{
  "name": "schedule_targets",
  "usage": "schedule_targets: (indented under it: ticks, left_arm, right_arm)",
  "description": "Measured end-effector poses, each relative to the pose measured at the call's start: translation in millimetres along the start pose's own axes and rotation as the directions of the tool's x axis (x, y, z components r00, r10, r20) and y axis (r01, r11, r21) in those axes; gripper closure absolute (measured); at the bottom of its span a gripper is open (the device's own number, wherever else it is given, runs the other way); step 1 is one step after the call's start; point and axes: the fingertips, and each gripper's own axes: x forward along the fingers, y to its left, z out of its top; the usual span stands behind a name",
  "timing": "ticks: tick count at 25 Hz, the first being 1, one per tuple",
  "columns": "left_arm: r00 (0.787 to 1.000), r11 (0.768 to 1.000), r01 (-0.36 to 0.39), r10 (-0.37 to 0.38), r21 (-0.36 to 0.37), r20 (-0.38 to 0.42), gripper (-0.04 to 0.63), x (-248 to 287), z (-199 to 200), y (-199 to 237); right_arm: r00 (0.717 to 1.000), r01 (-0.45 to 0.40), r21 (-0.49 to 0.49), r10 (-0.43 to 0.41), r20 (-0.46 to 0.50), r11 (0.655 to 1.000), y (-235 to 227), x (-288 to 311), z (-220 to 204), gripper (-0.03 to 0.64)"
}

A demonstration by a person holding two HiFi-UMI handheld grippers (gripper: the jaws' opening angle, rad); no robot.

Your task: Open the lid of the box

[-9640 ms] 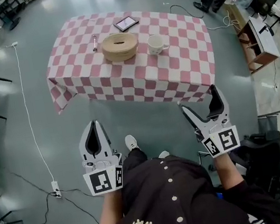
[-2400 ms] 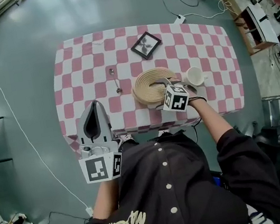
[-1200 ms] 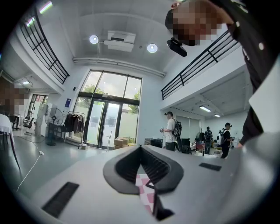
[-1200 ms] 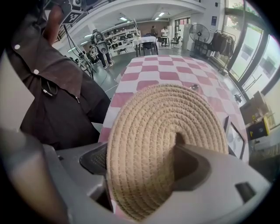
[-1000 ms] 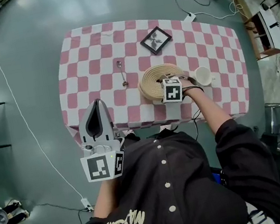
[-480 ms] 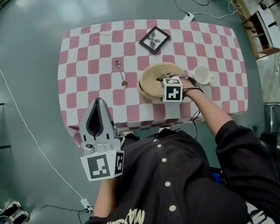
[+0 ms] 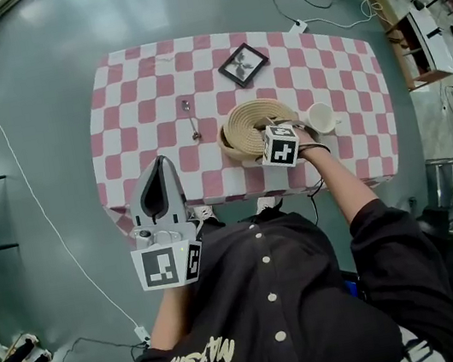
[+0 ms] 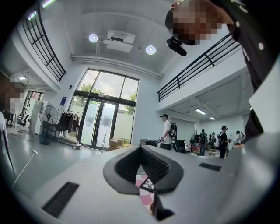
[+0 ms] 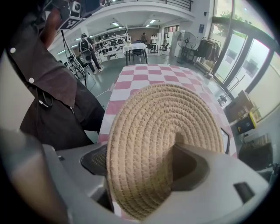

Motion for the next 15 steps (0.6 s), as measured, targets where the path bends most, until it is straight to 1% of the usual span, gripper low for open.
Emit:
schedule_targets:
  ticks: [4, 11, 15]
  left_arm:
    - [1.0, 1.0, 0.022, -0.022, -0.002, -0.002, 0.598, 2.6, -1.6, -4.9]
    - [0.998, 0.998, 0.065, -0.065, -0.001, 0.003, 0.598, 11.6, 0.2, -15.4]
    - [0.996, 0.996, 0.084, -0.084, 0.003, 0.004, 0.598, 16.2, 0.3, -18.8]
  right_arm:
    - [0.999, 0.021, 0.028, -0.022, 0.044, 0.999, 0.5, -14.2, 5.4, 0.23]
    - [0.99, 0.081, 0.058, -0.087, 0.108, 0.995, -2.8, -43.7, 13.6, 0.23]
    - [0.977, 0.092, 0.124, -0.113, 0.178, 0.988, -3.2, -62.2, 19.7, 0.231]
